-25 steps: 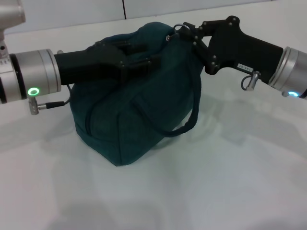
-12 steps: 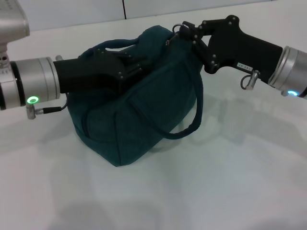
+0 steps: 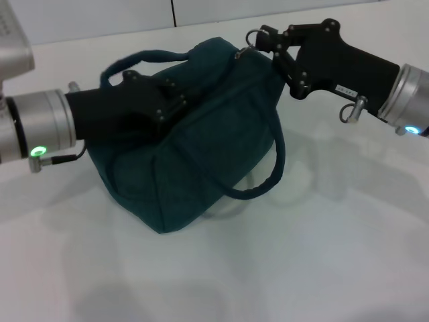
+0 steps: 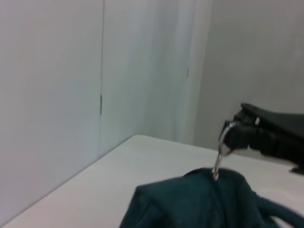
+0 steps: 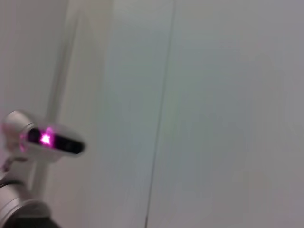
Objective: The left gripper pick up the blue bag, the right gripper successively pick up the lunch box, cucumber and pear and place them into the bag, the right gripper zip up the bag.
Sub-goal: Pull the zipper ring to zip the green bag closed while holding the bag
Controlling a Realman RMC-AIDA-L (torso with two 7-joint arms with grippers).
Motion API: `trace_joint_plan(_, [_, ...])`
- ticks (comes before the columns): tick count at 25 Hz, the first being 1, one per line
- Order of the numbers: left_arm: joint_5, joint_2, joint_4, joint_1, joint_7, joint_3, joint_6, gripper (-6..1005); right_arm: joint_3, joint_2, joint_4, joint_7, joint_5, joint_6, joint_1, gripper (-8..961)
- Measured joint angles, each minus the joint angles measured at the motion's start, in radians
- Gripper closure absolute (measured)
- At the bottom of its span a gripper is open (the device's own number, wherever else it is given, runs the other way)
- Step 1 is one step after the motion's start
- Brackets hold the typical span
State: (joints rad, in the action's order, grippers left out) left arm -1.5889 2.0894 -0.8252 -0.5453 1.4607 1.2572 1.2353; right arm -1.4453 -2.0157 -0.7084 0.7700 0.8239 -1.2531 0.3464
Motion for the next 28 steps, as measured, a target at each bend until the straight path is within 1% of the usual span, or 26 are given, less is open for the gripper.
trace_joint_plan(5, [0.040, 0.000, 0.000, 0.049, -0.099, 0.004, -0.012, 912, 0.001, 0.000, 0.063, -0.001, -0.075, -0.030, 0.001, 872])
trace_joint_plan(12, [0.051, -0.005, 0.000, 0.072, -0.115, -0.001, -0.006, 938, 0.034, 0.002, 0.138, -0.003, -0.100, -0.041, 0.001, 867])
trace_joint_plan(19, [0.050, -0.006, -0.001, 0.074, -0.114, -0.001, 0.010, 947, 0.053, 0.002, 0.198, -0.003, -0.102, -0.037, 0.005, 863])
trace_joint_plan(28, [0.058, -0.006, 0.000, 0.069, -0.116, -0.030, 0.084, 952, 0.055, 0.001, 0.212, -0.002, -0.117, -0.033, 0.006, 858])
